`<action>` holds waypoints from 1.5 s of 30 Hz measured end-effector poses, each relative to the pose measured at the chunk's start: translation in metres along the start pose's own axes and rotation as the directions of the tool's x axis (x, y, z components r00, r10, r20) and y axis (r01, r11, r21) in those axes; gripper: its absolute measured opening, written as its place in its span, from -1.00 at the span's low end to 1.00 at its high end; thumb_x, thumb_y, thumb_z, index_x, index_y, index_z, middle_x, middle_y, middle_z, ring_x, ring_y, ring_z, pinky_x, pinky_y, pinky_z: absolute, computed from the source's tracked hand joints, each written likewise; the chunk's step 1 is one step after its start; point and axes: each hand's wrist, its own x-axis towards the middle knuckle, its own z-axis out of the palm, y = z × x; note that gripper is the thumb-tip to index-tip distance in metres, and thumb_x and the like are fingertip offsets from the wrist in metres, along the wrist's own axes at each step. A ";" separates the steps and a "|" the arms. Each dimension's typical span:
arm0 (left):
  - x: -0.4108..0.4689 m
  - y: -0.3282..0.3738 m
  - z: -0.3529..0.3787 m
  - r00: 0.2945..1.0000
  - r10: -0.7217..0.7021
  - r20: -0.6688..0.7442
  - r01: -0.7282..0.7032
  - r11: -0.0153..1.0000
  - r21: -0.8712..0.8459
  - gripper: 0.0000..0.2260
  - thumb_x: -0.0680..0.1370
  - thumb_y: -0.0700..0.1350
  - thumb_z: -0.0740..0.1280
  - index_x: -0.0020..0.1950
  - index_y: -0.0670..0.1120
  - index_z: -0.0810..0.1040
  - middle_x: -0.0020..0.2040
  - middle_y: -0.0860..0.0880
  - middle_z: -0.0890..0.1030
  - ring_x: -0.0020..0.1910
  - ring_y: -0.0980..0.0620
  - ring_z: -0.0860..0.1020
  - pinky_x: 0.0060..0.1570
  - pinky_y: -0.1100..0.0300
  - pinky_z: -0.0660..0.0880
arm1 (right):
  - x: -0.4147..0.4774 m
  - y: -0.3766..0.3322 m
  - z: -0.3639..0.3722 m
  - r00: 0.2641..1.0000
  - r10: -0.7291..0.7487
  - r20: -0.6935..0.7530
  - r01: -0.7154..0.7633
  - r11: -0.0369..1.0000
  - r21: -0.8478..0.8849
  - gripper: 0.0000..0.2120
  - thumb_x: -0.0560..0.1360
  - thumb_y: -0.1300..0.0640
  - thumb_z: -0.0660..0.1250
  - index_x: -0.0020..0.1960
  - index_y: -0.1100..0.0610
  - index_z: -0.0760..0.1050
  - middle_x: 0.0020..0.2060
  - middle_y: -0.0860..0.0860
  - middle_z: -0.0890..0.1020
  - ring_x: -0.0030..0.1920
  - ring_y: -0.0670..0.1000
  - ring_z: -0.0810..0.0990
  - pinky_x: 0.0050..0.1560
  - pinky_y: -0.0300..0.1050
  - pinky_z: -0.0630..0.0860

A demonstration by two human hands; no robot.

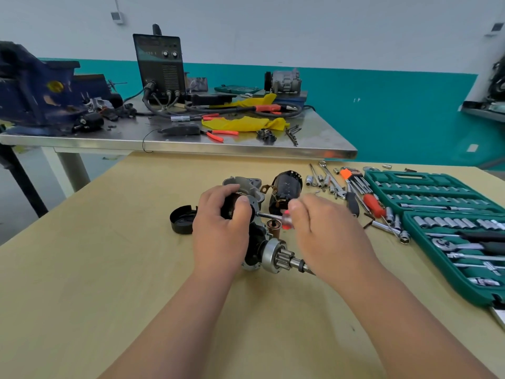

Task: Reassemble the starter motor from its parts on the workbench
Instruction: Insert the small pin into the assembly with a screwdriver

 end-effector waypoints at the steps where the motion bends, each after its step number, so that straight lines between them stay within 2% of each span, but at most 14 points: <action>1: -0.001 0.001 0.001 1.000 0.020 0.004 -0.020 1.000 0.019 -0.87 0.44 0.09 0.24 -0.09 0.35 0.46 0.06 0.31 0.51 0.04 0.48 0.43 -0.05 0.58 0.34 | -0.002 0.001 0.002 0.999 0.000 0.040 -0.003 0.998 0.070 -0.71 0.61 -0.09 -0.08 -0.12 -0.06 0.36 -0.16 -0.09 0.48 -0.15 -0.06 0.49 -0.24 -0.12 0.38; 4: 0.000 -0.001 0.000 0.999 0.036 0.013 -0.037 0.998 0.042 -0.85 0.50 0.04 0.28 -0.06 0.35 0.45 0.08 0.27 0.50 0.05 0.49 0.41 -0.10 0.67 0.27 | -0.006 0.005 0.001 0.984 0.013 0.176 -0.064 0.955 0.289 -0.91 0.62 -0.04 0.09 0.11 -0.11 0.27 0.06 -0.14 0.38 -0.11 -0.29 0.48 -0.23 -0.31 0.39; 7: 0.001 -0.003 -0.002 0.999 0.034 0.024 -0.035 0.998 0.046 -0.82 0.55 -0.02 0.30 -0.02 0.31 0.46 0.09 0.25 0.49 0.04 0.51 0.41 -0.11 0.67 0.27 | -0.006 0.016 -0.002 0.956 -0.026 0.291 -0.076 0.940 0.332 -0.79 0.61 0.09 0.18 0.12 -0.17 0.21 -0.01 -0.16 0.37 -0.27 -0.39 0.44 -0.36 -0.44 0.37; 10: -0.001 -0.004 -0.002 0.998 0.056 0.028 -0.058 0.997 0.048 -0.82 0.54 -0.02 0.30 -0.03 0.31 0.47 0.09 0.25 0.49 0.05 0.50 0.41 -0.09 0.67 0.27 | -0.005 0.014 -0.006 0.992 -0.033 0.126 -0.002 0.963 0.268 -0.94 0.61 -0.03 0.16 0.07 -0.10 0.38 -0.25 -0.19 0.48 -0.31 -0.29 0.47 -0.36 -0.38 0.36; 12: -0.002 -0.004 -0.002 0.997 0.071 0.029 -0.072 0.995 0.062 -0.85 0.54 0.00 0.29 0.02 0.27 0.49 0.09 0.26 0.48 0.09 0.48 0.40 -0.10 0.68 0.26 | -0.003 0.010 -0.003 0.998 -0.052 0.042 0.045 0.987 0.154 -0.74 0.58 -0.13 0.02 0.01 -0.03 0.42 -0.41 -0.13 0.44 -0.42 -0.13 0.44 -0.46 -0.23 0.21; 14: -0.003 -0.004 -0.001 0.996 0.082 0.029 -0.084 0.994 0.073 -0.85 0.52 0.04 0.27 0.06 0.24 0.51 0.10 0.27 0.47 0.12 0.45 0.39 -0.10 0.68 0.26 | -0.002 0.007 -0.002 0.999 -0.044 0.005 0.043 0.996 0.077 -0.66 0.53 -0.21 -0.06 -0.01 -0.03 0.38 -0.40 -0.12 0.44 -0.39 -0.13 0.43 -0.43 -0.13 0.22; 19: -0.001 -0.003 -0.003 0.998 0.057 0.033 -0.058 0.997 0.042 -0.81 0.55 -0.03 0.29 -0.04 0.32 0.47 0.11 0.23 0.49 0.06 0.47 0.42 -0.12 0.66 0.28 | -0.005 0.013 -0.002 0.979 0.017 0.203 -0.077 0.954 0.291 -0.84 0.57 -0.07 0.24 0.07 -0.14 0.26 -0.11 -0.15 0.48 -0.28 -0.15 0.51 -0.35 -0.22 0.41; 23: -0.003 -0.001 -0.002 0.997 0.066 0.045 -0.068 0.996 0.049 -0.86 0.49 0.06 0.25 -0.05 0.34 0.45 0.11 0.25 0.49 0.10 0.44 0.41 -0.08 0.60 0.32 | -0.004 0.006 -0.001 0.998 0.041 -0.053 -0.036 0.996 0.087 -0.67 0.49 -0.32 0.05 -0.14 -0.10 0.38 -0.32 -0.15 0.53 -0.28 -0.16 0.49 -0.38 -0.20 0.35; 25: -0.004 -0.001 -0.002 0.996 0.070 0.052 -0.073 0.996 0.059 -0.86 0.48 0.08 0.24 -0.05 0.36 0.44 0.11 0.27 0.48 0.10 0.44 0.41 -0.06 0.57 0.32 | -0.003 0.005 -0.001 0.995 0.075 -0.063 -0.076 0.997 -0.013 -0.56 0.46 -0.36 -0.08 -0.25 -0.06 0.35 -0.36 -0.12 0.51 -0.28 -0.07 0.51 -0.41 -0.16 0.30; 30: -0.003 -0.002 -0.003 0.996 0.076 0.046 -0.077 0.997 0.031 -0.80 0.54 -0.03 0.29 -0.05 0.33 0.45 0.09 0.24 0.49 0.06 0.46 0.43 -0.03 0.63 0.29 | -0.010 0.013 0.000 0.969 0.039 0.245 -0.125 0.930 0.345 -0.75 0.58 -0.09 0.20 0.20 -0.16 0.20 0.10 -0.19 0.38 -0.09 -0.24 0.49 -0.24 -0.36 0.35; 32: -0.004 -0.002 -0.004 0.996 0.082 0.046 -0.084 0.996 0.032 -0.78 0.54 -0.05 0.29 -0.06 0.33 0.45 0.09 0.24 0.48 0.06 0.46 0.42 -0.03 0.64 0.28 | -0.012 0.016 -0.001 0.960 -0.006 0.280 -0.099 0.927 0.362 -0.76 0.59 0.02 0.24 0.12 -0.19 0.21 0.05 -0.21 0.38 -0.19 -0.32 0.47 -0.35 -0.41 0.36; 35: -0.007 0.001 -0.003 0.994 0.099 0.054 -0.101 0.994 0.040 -0.83 0.48 0.02 0.25 -0.06 0.34 0.44 0.08 0.27 0.47 0.06 0.47 0.42 -0.03 0.64 0.27 | -0.009 0.014 -0.006 0.996 0.029 0.082 -0.050 0.961 0.272 -0.96 0.59 -0.07 0.20 0.02 -0.14 0.39 -0.17 -0.20 0.51 -0.29 -0.25 0.48 -0.37 -0.35 0.29; 39: -0.007 0.002 -0.005 0.989 0.117 0.095 -0.120 0.992 0.030 -0.84 0.47 0.06 0.25 -0.03 0.34 0.47 0.10 0.29 0.48 0.10 0.47 0.42 0.01 0.62 0.30 | -0.009 0.003 -0.004 0.997 0.077 -0.025 -0.075 0.995 0.059 -0.56 0.50 -0.28 -0.09 -0.03 -0.02 0.42 -0.37 -0.10 0.52 -0.33 -0.09 0.50 -0.42 -0.12 0.32; 45: 0.000 -0.002 -0.018 0.990 0.066 0.122 -0.063 0.998 -0.027 -0.79 0.45 0.12 0.29 0.06 0.27 0.58 0.13 0.25 0.56 0.16 0.34 0.49 0.20 0.25 0.46 | -0.011 0.017 -0.003 0.960 0.064 0.272 -0.155 0.933 0.326 -0.87 0.60 -0.10 0.18 0.09 -0.13 0.26 -0.22 -0.14 0.49 -0.38 -0.23 0.50 -0.45 -0.34 0.33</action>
